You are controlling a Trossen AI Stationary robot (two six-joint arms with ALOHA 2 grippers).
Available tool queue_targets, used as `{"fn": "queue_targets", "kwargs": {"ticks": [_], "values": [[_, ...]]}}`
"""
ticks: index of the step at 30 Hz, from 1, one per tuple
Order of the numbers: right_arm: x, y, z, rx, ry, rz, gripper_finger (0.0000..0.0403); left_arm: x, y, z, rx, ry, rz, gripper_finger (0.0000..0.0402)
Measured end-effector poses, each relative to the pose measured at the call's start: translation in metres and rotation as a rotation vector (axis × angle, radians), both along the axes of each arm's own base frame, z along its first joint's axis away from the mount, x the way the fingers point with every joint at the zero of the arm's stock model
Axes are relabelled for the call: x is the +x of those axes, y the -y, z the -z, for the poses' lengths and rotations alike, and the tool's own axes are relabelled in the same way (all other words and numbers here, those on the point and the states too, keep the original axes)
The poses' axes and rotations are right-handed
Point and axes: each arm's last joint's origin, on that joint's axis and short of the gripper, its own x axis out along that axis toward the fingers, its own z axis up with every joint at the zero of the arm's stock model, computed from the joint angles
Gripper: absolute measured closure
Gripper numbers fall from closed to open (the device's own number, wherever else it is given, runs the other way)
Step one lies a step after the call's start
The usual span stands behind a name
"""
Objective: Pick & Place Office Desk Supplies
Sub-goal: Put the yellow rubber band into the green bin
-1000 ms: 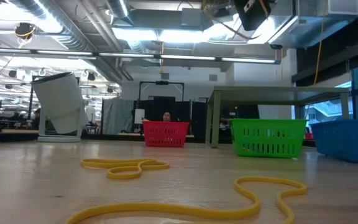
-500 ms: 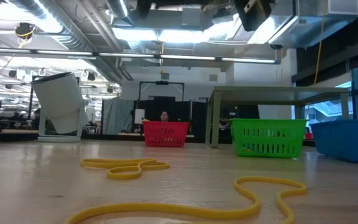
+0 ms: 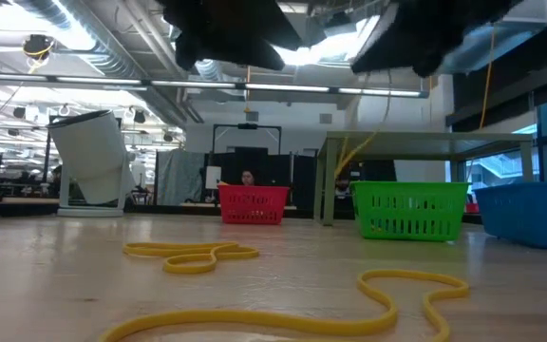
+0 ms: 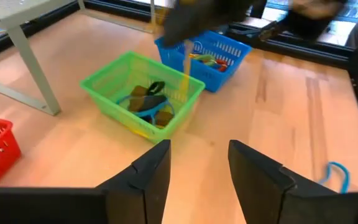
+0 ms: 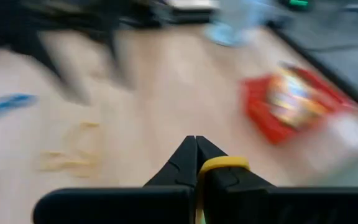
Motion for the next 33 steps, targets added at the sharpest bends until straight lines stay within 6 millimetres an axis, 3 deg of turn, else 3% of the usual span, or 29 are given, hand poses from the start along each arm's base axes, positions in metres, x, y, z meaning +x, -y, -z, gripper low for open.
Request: {"fn": "queue_targets", "kwargs": {"ticks": [10,21,33], "values": [[-0.006,0.03,0.015,0.016,-0.116,0.273,0.0394,-0.006,0.011,0.0,0.004,0.014,0.003,0.0245],[0.002,0.035,0.037,0.15,-0.274,0.197,0.0392,-0.006,0.013,-0.001,0.002,0.016,0.007,0.0245],[0.003,0.033,0.039,0.203,-0.311,0.146,0.0392,-0.012,0.024,0.0,-0.009,0.016,0.043,0.0245]]}}
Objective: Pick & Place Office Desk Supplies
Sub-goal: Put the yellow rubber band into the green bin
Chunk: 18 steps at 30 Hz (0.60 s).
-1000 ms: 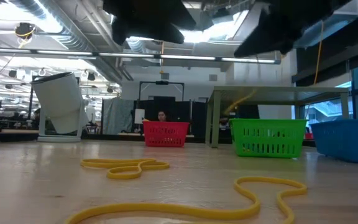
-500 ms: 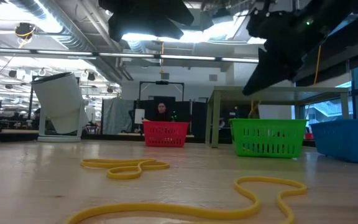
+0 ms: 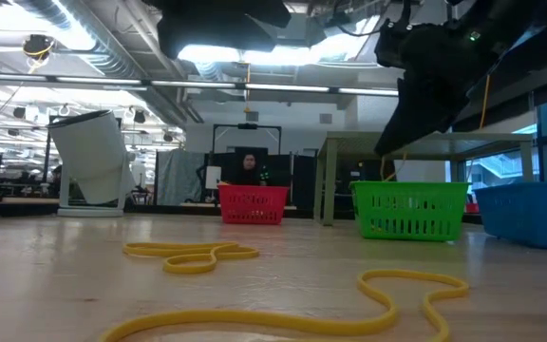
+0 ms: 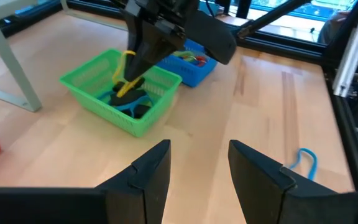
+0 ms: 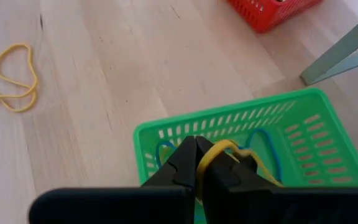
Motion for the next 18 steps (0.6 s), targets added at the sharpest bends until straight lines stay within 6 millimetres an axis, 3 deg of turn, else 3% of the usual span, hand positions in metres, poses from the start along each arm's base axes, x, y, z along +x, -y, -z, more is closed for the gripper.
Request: {"fn": "queue_targets", "kwargs": {"ticks": [11,18], "values": [[0.0,-0.001,0.001,0.037,-0.015,-0.032,0.0397,-0.012,0.021,0.0,-0.046,0.001,0.061,0.0245],[0.0,-0.002,0.001,0.055,-0.01,-0.017,0.0353,-0.028,0.035,0.011,-0.244,-0.125,0.101,0.0245]]}}
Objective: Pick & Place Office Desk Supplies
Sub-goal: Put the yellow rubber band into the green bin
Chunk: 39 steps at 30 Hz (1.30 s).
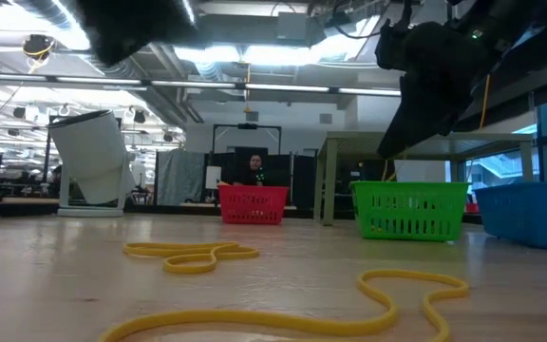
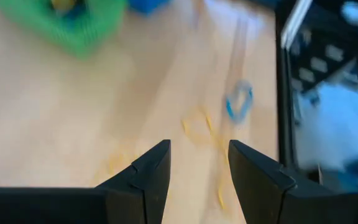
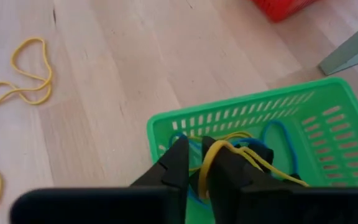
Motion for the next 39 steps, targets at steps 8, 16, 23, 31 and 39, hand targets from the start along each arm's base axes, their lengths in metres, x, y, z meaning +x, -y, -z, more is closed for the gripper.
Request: {"fn": "queue_targets", "kwargs": {"ticks": [8,16,23,31,39], "values": [[0.0,0.0,0.0,0.0,0.003,0.0,0.0276,-0.046,0.008,0.026,-0.133,-0.443,-0.076,0.0245],[0.0,0.001,-0.001,-0.021,0.011,0.019,0.0199,-0.049,0.009,0.026,0.025,-0.24,-0.186,0.0245],[0.0,0.001,-0.001,-0.015,0.018,0.038,0.0154,-0.019,0.011,0.037,0.167,-0.151,-0.017,0.0235],[0.0,0.001,-0.001,-0.009,0.016,0.034,0.0138,0.016,0.001,0.066,0.221,-0.152,0.073,0.0196],[0.0,0.001,-0.001,-0.009,0.016,0.033,0.0137,0.033,-0.016,0.105,0.208,-0.257,0.039,0.0189]]}}
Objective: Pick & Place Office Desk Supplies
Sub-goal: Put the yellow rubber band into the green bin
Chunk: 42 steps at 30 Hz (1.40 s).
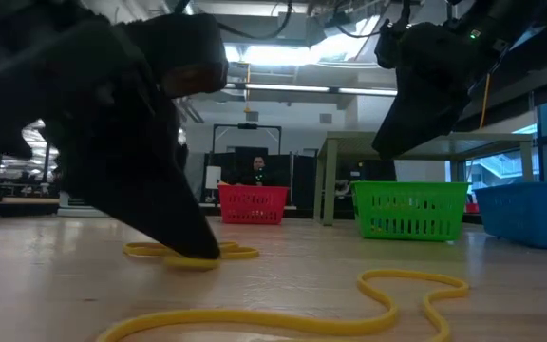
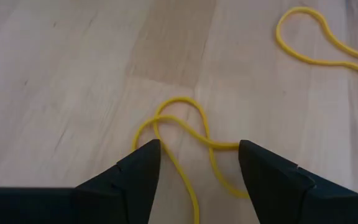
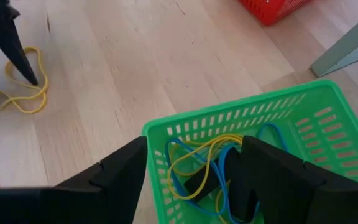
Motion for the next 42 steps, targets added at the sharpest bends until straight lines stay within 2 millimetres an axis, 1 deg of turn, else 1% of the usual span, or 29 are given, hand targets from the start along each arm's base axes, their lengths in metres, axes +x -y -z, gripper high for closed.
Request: {"fn": "queue_targets", "kwargs": {"ticks": [4,8,11,16,20,23,25,31,34,37,42], "values": [[0.0,0.0,0.0,0.0,0.001,0.0,0.0137,0.001,-0.001,0.013,0.057,-0.025,0.017,0.0194],[0.0,0.0,0.0,0.0,0.001,0.0,0.0137,-0.001,0.003,0.017,0.118,-0.017,0.028,0.0214],[0.0,0.0,0.0,-0.002,0.002,0.002,0.0137,0.0,0.004,0.017,0.092,-0.017,0.019,0.0244],[0.0,0.0,0.0,-0.003,0.002,0.002,0.0137,0.001,0.003,0.017,0.072,-0.011,0.024,0.0311],[0.0,0.0,0.0,-0.004,0.003,0.002,0.0137,0.001,0.004,0.017,0.1,-0.001,0.052,0.0361],[0.0,0.0,-0.001,-0.018,0.007,0.004,0.0137,0.002,0.004,0.017,0.142,0.02,0.072,0.039],[-0.001,0.001,-0.004,-0.041,0.023,0.016,0.0137,0.003,0.005,0.014,0.165,0.038,0.077,0.0397],[-0.006,0.002,-0.017,-0.055,0.082,0.028,0.0137,0.006,0.003,-0.001,0.202,0.095,0.098,0.0397],[-0.009,-0.001,-0.023,-0.046,0.104,0.012,0.0137,0.008,0.003,-0.017,0.218,0.169,0.071,0.04],[-0.01,-0.006,-0.027,-0.041,0.132,-0.009,0.0137,0.008,0.003,-0.028,0.245,0.213,0.049,0.0398],[-0.005,-0.016,-0.036,-0.07,0.227,-0.107,0.0137,0.007,-0.001,-0.056,0.311,0.322,-0.024,0.0399]]}}
